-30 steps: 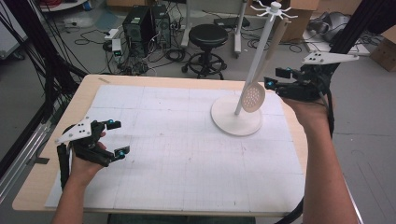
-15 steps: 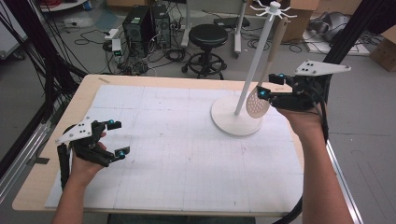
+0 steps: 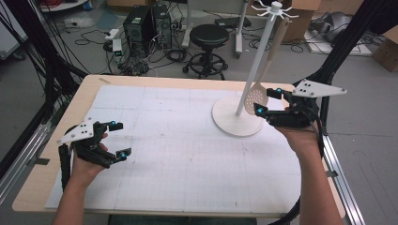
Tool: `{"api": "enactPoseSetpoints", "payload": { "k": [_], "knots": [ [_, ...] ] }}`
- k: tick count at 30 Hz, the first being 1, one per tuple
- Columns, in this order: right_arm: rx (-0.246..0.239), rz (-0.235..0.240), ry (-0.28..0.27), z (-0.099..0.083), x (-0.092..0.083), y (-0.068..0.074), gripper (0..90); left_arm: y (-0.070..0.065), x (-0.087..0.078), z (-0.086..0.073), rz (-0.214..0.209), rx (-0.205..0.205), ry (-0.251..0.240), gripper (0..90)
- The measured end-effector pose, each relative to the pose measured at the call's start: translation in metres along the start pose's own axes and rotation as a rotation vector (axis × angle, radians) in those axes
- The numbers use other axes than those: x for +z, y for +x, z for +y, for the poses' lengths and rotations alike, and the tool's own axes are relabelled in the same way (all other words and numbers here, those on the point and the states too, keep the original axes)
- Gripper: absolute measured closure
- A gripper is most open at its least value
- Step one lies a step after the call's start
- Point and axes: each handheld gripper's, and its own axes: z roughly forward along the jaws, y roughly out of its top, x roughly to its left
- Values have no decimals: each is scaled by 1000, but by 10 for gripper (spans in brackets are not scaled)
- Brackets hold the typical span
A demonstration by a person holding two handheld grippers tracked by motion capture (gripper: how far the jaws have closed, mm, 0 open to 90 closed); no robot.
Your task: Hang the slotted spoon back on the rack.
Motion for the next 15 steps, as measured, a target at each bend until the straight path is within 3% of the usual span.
{"api": "enactPoseSetpoints", "payload": {
  "k": [15],
  "knots": [
    [8,46,-12,-34,3,18,237,-1,1,0,-9,3,8,18]
  ]
}}
